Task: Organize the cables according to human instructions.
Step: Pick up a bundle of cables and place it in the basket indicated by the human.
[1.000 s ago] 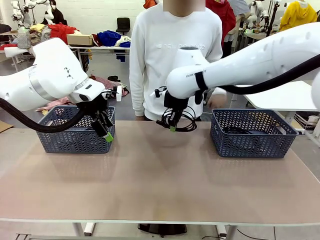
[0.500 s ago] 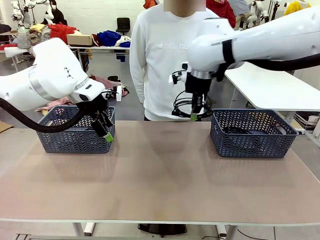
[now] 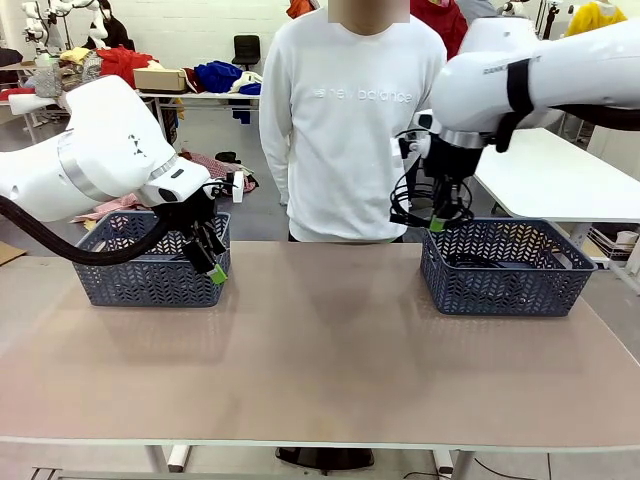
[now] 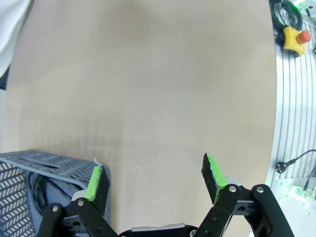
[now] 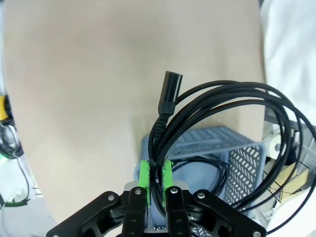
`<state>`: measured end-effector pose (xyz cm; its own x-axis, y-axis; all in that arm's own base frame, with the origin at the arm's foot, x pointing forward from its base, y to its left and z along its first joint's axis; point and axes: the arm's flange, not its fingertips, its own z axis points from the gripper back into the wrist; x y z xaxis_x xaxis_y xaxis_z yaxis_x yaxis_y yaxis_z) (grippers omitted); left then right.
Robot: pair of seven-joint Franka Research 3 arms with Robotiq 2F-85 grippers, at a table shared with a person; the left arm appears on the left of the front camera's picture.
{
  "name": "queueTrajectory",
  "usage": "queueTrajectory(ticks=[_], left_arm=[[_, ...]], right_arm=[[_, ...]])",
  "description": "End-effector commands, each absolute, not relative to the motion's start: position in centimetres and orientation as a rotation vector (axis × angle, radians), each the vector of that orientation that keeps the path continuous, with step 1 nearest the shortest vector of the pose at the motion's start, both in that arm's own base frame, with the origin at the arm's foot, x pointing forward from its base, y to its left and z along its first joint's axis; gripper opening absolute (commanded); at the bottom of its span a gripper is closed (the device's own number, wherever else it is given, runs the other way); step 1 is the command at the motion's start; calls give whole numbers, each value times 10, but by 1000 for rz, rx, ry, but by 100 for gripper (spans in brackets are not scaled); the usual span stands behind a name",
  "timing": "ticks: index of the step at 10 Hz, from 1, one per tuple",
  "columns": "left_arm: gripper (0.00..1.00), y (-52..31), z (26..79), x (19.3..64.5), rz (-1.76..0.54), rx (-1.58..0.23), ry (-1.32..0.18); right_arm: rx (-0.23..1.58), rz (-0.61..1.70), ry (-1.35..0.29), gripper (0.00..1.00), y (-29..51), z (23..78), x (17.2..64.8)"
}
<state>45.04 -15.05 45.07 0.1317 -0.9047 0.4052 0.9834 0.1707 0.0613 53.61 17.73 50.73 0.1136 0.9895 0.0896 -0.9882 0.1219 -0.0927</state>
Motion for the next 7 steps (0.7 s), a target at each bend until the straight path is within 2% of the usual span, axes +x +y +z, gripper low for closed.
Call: queueTrajectory(ticks=[1, 7], left_arm=[[98, -149, 452, 452, -1394, -246, -384], [98, -149, 452, 452, -1394, -246, -384]], right_arm=[[10, 1472, -209, 0, 144, 496, 525], [5, 1417, -205, 0, 61, 481, 534]])
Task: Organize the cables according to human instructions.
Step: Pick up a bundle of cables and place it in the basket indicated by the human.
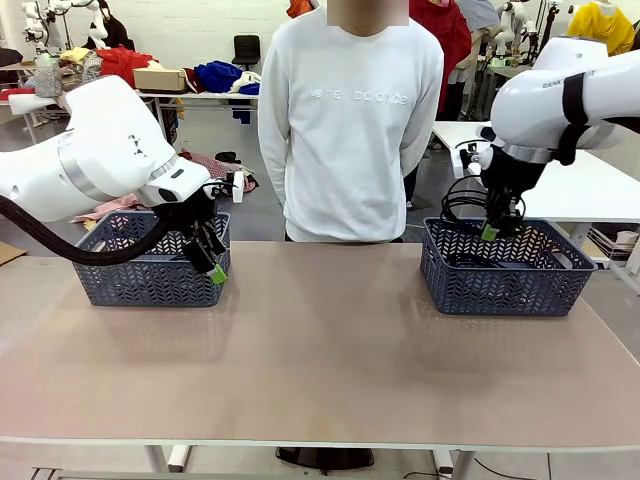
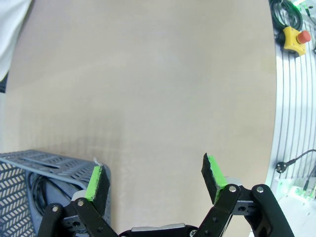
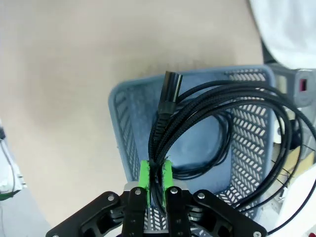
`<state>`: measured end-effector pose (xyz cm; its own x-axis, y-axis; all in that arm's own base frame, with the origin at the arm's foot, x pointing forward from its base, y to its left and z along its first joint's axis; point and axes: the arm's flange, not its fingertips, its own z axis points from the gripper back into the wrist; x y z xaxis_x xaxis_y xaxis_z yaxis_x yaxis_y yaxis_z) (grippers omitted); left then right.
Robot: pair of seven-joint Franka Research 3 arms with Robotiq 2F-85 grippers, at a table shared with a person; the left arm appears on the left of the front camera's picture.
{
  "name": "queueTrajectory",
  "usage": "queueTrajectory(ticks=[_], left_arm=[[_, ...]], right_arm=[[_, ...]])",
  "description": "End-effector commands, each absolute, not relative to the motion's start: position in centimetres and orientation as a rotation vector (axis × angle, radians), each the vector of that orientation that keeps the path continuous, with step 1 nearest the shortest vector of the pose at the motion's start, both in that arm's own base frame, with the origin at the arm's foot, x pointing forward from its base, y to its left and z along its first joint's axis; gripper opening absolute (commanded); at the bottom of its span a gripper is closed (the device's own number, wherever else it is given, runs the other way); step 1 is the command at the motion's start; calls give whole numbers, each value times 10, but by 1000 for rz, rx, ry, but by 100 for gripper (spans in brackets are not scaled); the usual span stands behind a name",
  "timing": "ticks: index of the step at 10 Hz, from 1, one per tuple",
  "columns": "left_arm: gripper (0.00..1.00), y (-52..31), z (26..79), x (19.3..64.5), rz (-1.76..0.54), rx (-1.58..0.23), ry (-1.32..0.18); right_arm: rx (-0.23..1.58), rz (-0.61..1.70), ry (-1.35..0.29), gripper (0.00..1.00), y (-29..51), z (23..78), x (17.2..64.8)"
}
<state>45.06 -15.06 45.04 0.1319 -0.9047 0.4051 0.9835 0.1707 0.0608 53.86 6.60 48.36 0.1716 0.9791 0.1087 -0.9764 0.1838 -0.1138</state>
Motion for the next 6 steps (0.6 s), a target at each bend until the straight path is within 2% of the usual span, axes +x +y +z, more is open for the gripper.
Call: queueTrajectory(ticks=[1, 6], left_arm=[[98, -149, 452, 452, -1394, -246, -384], [98, -149, 452, 452, -1394, -246, -384]], right_arm=[[5, 1406, -205, 0, 54, 477, 535], [-39, 1396, -218, 0, 32, 451, 547]])
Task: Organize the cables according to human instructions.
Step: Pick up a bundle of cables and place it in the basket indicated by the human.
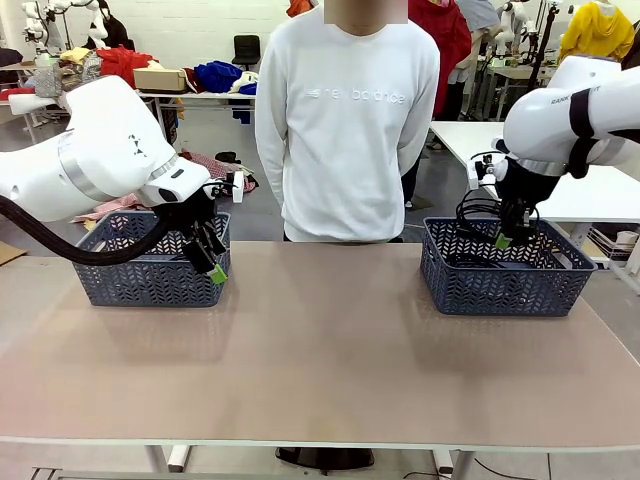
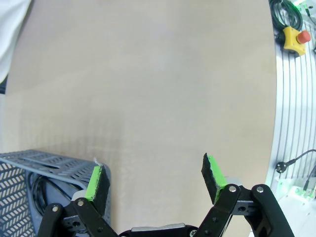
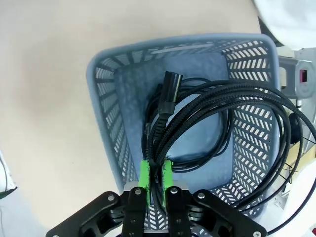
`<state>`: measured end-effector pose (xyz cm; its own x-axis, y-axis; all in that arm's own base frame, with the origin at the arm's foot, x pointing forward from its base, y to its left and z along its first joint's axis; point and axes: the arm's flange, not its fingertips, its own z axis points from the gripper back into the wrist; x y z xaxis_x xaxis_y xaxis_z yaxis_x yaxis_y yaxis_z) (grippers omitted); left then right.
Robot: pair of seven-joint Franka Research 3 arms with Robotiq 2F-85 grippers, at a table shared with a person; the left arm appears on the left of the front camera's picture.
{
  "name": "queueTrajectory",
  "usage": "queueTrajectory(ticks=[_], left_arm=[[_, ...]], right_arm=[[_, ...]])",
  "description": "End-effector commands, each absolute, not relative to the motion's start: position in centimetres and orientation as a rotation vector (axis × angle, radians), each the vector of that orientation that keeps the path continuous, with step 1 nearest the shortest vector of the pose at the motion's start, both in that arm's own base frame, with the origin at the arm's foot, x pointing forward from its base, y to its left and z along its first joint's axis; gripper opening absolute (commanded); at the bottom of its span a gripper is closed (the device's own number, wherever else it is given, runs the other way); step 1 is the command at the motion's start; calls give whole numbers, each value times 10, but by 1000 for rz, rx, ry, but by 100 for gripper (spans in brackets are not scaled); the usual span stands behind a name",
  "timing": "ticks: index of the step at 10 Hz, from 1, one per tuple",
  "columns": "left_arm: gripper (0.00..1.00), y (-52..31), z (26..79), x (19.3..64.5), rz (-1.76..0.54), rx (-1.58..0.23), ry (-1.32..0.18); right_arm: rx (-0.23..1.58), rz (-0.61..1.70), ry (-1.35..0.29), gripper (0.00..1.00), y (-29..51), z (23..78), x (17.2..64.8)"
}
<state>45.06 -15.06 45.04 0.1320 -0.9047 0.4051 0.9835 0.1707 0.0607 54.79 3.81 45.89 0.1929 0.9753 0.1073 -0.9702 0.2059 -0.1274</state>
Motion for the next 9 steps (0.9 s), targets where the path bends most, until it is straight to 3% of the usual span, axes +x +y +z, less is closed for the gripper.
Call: queueTrajectory(ticks=[1, 5, 6, 7, 8, 9], left_arm=[[98, -149, 452, 452, -1394, -246, -384], [98, -149, 452, 452, -1394, -246, -384], [98, -149, 452, 452, -1394, -246, -384], [98, -149, 452, 452, -1394, -246, -384], [98, -149, 452, 452, -1394, -246, -384], [98, -149, 452, 452, -1394, -246, -384]], right_arm=[[-36, 1386, -212, 0, 30, 445, 551], [-31, 1339, -209, 0, 24, 431, 561], [-18, 1341, -206, 32, 25, 431, 560], [-15, 1328, -205, 32, 26, 434, 561], [-26, 1310, -201, 52, 27, 436, 562], [-19, 1304, -205, 34, 27, 436, 564]])
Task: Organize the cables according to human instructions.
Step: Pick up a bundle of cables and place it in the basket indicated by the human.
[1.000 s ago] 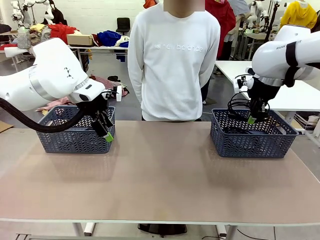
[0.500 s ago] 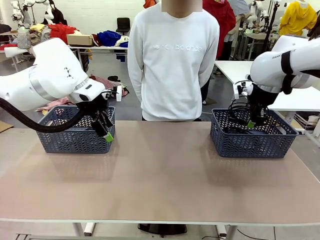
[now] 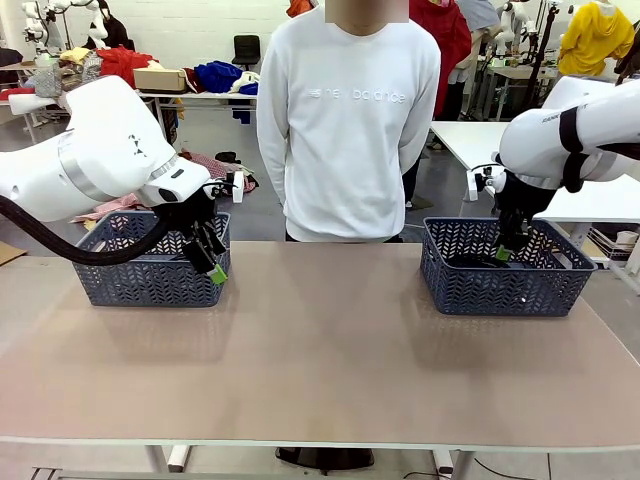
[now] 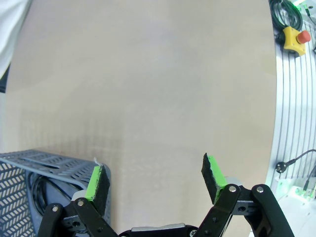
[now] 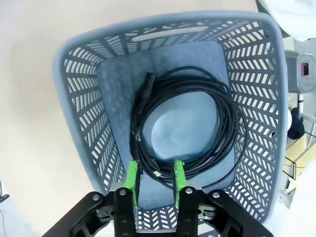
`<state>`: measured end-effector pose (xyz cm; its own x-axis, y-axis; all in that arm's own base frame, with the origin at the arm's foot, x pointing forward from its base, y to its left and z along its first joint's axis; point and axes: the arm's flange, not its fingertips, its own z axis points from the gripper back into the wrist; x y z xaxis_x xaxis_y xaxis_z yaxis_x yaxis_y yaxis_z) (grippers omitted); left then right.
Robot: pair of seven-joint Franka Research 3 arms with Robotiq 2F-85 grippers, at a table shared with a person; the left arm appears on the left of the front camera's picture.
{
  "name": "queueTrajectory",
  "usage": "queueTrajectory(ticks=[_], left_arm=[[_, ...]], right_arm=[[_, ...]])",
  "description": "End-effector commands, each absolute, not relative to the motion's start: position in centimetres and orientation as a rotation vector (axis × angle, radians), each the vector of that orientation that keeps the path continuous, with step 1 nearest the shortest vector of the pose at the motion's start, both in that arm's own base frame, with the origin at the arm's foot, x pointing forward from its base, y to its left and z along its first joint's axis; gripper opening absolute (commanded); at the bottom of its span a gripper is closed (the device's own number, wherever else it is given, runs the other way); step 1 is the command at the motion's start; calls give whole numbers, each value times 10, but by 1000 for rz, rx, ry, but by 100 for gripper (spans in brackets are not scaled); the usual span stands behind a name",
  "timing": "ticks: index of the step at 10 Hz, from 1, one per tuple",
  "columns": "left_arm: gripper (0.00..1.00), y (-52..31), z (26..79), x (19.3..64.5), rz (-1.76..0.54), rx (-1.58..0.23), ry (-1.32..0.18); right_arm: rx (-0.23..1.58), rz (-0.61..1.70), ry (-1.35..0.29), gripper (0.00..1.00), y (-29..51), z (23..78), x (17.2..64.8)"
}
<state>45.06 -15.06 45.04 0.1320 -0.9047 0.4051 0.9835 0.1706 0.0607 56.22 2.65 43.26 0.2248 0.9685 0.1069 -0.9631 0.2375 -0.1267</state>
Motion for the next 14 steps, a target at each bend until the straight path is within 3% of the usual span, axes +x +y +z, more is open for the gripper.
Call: queueTrajectory(ticks=[1, 2, 3, 4, 5, 6, 7, 12, 14], left_arm=[[98, -149, 452, 452, -1394, -246, -384], [98, -149, 452, 452, -1394, -246, -384], [98, -149, 452, 452, -1394, -246, -384], [98, -149, 452, 452, -1394, -246, -384], [98, -149, 452, 452, -1394, -246, -384], [98, -149, 452, 452, -1394, -246, -384], [98, -149, 452, 452, -1394, -246, -384], [98, -149, 452, 452, -1394, -246, -384], [98, -149, 452, 452, -1394, -246, -384]], right_arm=[[-11, 1299, -215, 72, 27, 436, 565], [-12, 1298, -212, 54, 28, 437, 565], [-11, 1299, -209, 92, 27, 439, 565], [-6, 1300, -208, 74, 27, 439, 565], [-4, 1298, -203, 100, 27, 439, 566], [-3, 1300, -199, 94, 27, 439, 566], [-2, 1300, -192, 100, 28, 439, 567], [-14, 1228, -176, 100, 28, 435, 574], [-14, 1298, -174, 100, 28, 432, 565]])
